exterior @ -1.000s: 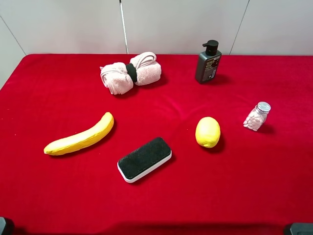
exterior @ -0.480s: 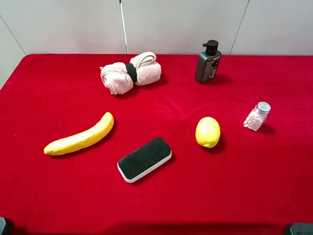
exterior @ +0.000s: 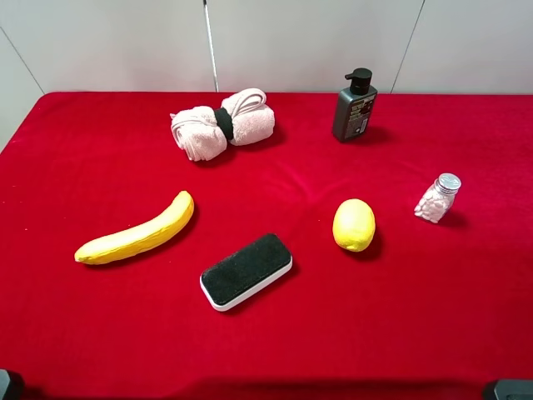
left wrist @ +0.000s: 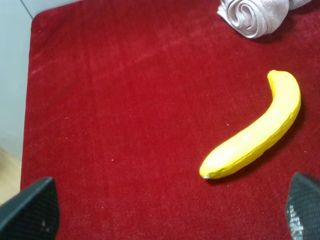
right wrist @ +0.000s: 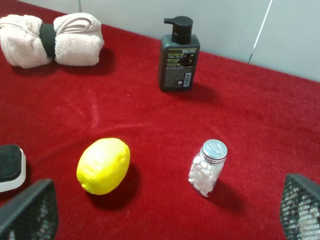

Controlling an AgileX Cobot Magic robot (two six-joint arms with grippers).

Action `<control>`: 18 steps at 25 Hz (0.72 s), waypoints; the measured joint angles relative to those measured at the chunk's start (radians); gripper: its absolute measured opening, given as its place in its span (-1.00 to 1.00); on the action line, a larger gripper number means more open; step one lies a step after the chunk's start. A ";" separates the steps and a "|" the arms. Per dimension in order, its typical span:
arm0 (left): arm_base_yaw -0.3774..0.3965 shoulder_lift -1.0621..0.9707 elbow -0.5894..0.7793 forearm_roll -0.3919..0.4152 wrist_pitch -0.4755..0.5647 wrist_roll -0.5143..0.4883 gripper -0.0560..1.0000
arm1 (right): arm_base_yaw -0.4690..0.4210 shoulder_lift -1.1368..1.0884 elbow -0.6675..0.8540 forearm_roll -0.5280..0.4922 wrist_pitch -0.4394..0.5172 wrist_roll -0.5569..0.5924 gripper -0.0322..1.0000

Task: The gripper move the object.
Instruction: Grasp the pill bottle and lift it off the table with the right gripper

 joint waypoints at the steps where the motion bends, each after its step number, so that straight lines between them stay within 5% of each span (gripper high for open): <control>1: 0.000 0.000 0.000 0.000 0.000 0.000 0.77 | 0.000 0.000 0.000 0.000 0.000 0.000 0.41; 18: 0.000 0.000 0.000 0.000 0.000 0.000 0.77 | 0.000 0.336 -0.070 -0.004 -0.051 0.000 0.41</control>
